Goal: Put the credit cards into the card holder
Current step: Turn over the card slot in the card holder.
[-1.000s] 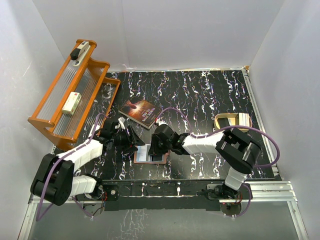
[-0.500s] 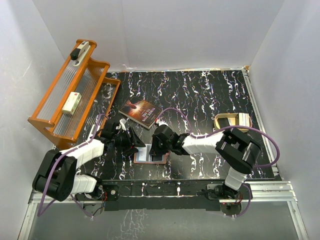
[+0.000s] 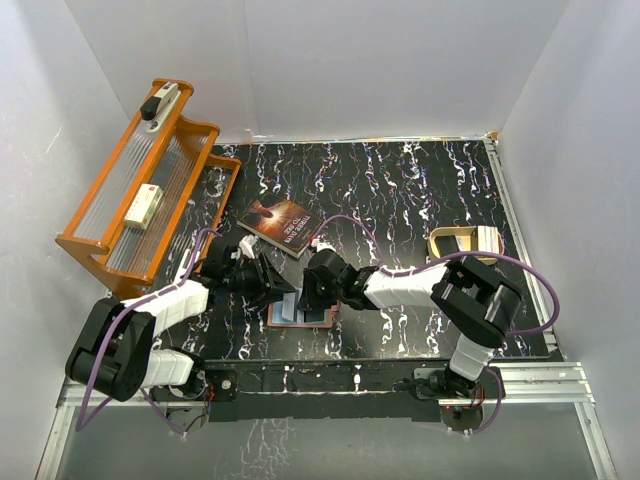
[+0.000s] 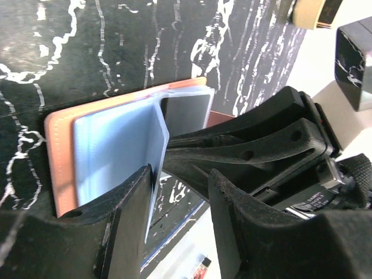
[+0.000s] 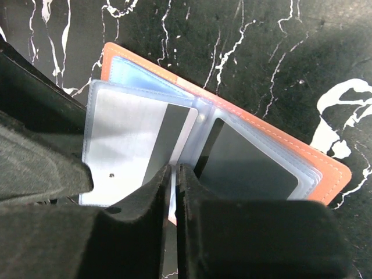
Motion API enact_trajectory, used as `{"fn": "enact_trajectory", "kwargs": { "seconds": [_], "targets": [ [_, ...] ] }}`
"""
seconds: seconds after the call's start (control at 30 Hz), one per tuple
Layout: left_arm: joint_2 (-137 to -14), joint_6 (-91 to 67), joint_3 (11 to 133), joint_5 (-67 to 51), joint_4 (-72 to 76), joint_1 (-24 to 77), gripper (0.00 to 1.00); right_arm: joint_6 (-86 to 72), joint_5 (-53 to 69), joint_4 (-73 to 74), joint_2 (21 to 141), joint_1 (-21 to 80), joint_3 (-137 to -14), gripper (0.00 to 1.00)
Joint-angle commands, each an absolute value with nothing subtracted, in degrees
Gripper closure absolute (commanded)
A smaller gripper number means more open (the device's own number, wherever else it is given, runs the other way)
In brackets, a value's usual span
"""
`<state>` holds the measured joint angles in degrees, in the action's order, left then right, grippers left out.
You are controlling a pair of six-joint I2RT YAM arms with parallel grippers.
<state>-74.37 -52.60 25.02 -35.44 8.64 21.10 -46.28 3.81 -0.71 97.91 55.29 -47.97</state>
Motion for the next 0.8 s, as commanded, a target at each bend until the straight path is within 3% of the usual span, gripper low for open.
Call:
{"fn": "enact_trajectory", "kwargs": {
  "seconds": [0.0, 0.43, 0.77],
  "targets": [
    [-72.3, -56.5, 24.5, -40.9, 13.0, 20.8, 0.57, -43.5, 1.6, 2.2, 97.8, 55.3, -50.0, 0.87],
    [-75.6, -59.8, 24.5, -41.4, 18.5, 23.2, 0.55, -41.1, -13.9, 11.4, 87.4, 55.2, -49.5, 0.67],
    [-80.4, -59.9, 26.7, -38.1, 19.5, 29.7, 0.54, -33.2, -19.0, 17.2, 78.4, 46.1, -50.0, 0.62]
  ]
}}
